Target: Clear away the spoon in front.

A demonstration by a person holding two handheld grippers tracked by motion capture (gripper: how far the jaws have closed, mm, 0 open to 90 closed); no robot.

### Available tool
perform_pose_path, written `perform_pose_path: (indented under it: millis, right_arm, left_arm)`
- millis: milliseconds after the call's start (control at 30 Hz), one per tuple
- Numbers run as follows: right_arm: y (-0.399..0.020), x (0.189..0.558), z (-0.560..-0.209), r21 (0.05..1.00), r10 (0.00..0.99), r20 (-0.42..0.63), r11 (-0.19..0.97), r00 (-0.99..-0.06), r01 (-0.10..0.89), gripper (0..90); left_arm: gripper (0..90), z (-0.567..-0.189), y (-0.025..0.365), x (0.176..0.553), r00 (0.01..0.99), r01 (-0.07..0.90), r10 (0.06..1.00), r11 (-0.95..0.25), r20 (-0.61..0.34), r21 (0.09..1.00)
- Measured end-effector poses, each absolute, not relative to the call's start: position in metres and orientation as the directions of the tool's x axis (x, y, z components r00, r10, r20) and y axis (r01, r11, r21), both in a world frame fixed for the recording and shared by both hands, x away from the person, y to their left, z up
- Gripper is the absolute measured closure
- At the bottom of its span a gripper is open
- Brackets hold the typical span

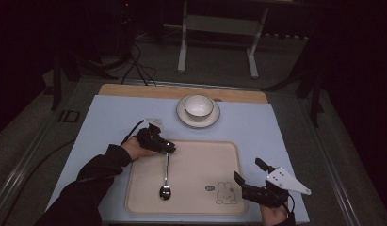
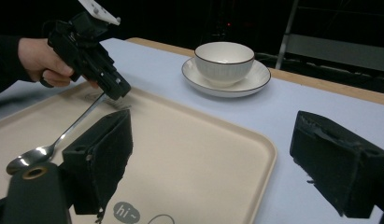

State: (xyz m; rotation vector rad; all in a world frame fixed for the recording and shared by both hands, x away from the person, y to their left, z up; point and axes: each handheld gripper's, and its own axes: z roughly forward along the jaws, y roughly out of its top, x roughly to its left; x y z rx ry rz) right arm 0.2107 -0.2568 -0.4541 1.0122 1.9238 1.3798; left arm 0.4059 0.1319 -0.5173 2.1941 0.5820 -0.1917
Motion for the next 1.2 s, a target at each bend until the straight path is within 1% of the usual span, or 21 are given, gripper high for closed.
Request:
perform_pose_path:
  millis: [267, 567, 833, 967, 1200]
  right_arm:
    - [-0.257, 0.211, -0.454, 0.949, 0.829, -0.014, 0.186, -0.559, 0.253, 13.2]
    - [-0.257, 0.211, -0.454, 0.949, 0.828, -0.011, 0.185, -0.56, 0.255, 13.2]
    - [-0.256, 0.211, -0.454, 0.949, 0.827, -0.01, 0.185, -0.562, 0.255, 13.2]
    - [-0.256, 0.211, -0.454, 0.949, 0.827, -0.011, 0.185, -0.562, 0.255, 13.2]
    - [-0.256, 0.211, -0.454, 0.948, 0.827, -0.009, 0.185, -0.562, 0.257, 13.2]
  left_arm:
    - [69.0, -0.523, 0.129, 0.408, 0.867, 0.491, 0.386, -0.55, -0.315, 0.676]
    - [64.1, -0.527, 0.128, 0.41, 0.856, 0.503, 0.427, -0.558, -0.292, 0.66]
    - [63.2, -0.529, 0.128, 0.41, 0.856, 0.502, 0.43, -0.56, -0.286, 0.659]
    - [60.1, -0.53, 0.127, 0.412, 0.856, 0.501, 0.431, -0.559, -0.284, 0.661]
    - [59.1, -0.526, 0.129, 0.41, 0.858, 0.497, 0.428, -0.545, -0.285, 0.675]
